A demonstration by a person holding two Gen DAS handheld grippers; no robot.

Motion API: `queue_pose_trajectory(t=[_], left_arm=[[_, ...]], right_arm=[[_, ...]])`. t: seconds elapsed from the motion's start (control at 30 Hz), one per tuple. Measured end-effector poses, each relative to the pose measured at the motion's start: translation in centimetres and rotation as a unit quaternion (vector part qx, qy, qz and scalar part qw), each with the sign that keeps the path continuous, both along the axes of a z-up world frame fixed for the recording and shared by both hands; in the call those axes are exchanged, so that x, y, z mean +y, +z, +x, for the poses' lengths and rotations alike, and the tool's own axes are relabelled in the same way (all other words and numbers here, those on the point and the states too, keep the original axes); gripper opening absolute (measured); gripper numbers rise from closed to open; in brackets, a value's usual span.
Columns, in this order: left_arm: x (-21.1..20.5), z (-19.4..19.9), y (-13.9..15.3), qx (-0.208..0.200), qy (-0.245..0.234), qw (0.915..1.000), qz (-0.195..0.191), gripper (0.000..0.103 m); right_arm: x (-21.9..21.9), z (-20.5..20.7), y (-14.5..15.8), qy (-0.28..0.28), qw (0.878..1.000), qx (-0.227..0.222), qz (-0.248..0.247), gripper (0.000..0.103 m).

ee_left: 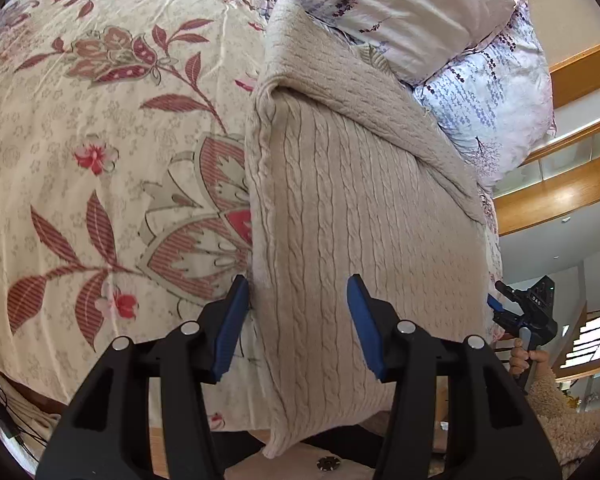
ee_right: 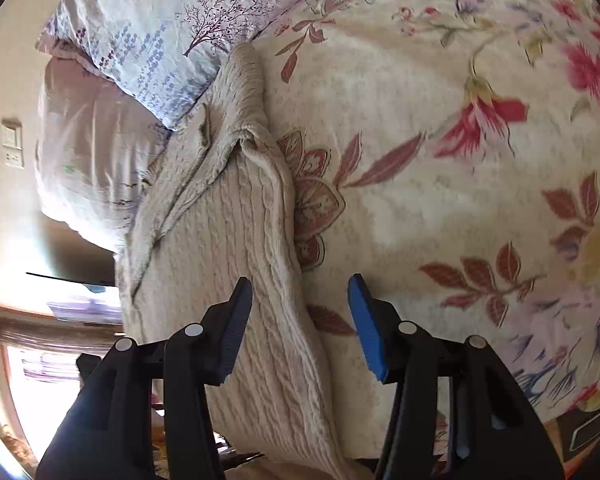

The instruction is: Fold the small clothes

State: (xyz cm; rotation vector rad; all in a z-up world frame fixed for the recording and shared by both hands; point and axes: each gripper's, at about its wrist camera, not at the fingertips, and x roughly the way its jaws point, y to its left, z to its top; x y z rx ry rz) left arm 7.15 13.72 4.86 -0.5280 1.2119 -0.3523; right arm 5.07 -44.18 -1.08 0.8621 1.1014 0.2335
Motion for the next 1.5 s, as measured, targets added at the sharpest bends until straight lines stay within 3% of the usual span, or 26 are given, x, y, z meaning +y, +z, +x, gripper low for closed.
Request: queue_pose_trajectory(t=[0.3, 0.5, 0.73, 0.83, 0.87, 0.93, 1.13, 1.3, 1.5], left_arm=[[0.0, -2.7, -1.1, 0.031, -0.006, 0.9968, -0.073, 0.042], [-0.8, -4.3, -1.5, 0.051, -0.028, 0.9934, -0.099, 0.039], [-3.1, -5.3, -1.6, 0.071, -0.070, 0.9909, -0.090, 0.032], [-3.8, -5.2, -1.5, 0.076, -0.081, 0.9907, -0.078, 0.018], [-3.9, -5.1, -1.4, 0.075, -0.083, 0.9910, -0.073, 0.011], [-3.7, -4.8, -1.2, 0.072, -0.082, 0.9910, -0.079, 0.008], [-2.8, -2.4, 1.5, 0.018, -0.071, 0.9934, -0.088, 0.007], [-1.9, 1.0, 4.2, -0.033, -0.054, 0.9946, -0.082, 0.007], [-1.1, 6.1, 7.1, -0.089, -0.014, 0.9936, -0.067, 0.007]], right_arm=[[2.3, -2.0, -1.1, 0.079, 0.992, 0.015, 0.097, 0.051], [2.8, -3.7, -1.1, 0.125, 0.986, 0.033, 0.108, 0.042], [4.0, -5.1, -1.0, 0.185, 0.976, 0.058, 0.095, 0.028], [4.9, -4.8, -0.7, 0.210, 0.972, 0.063, 0.084, 0.017], [5.3, -4.7, -0.5, 0.219, 0.971, 0.059, 0.080, 0.012], [5.4, -4.4, 0.0, 0.224, 0.970, 0.044, 0.078, 0.009], [4.5, -2.4, 3.6, 0.202, 0.977, -0.031, 0.053, 0.008], [3.5, 0.1, 7.7, 0.140, 0.986, -0.095, 0.009, 0.008], [4.6, 2.6, 10.2, 0.095, 0.980, -0.174, -0.030, 0.008]])
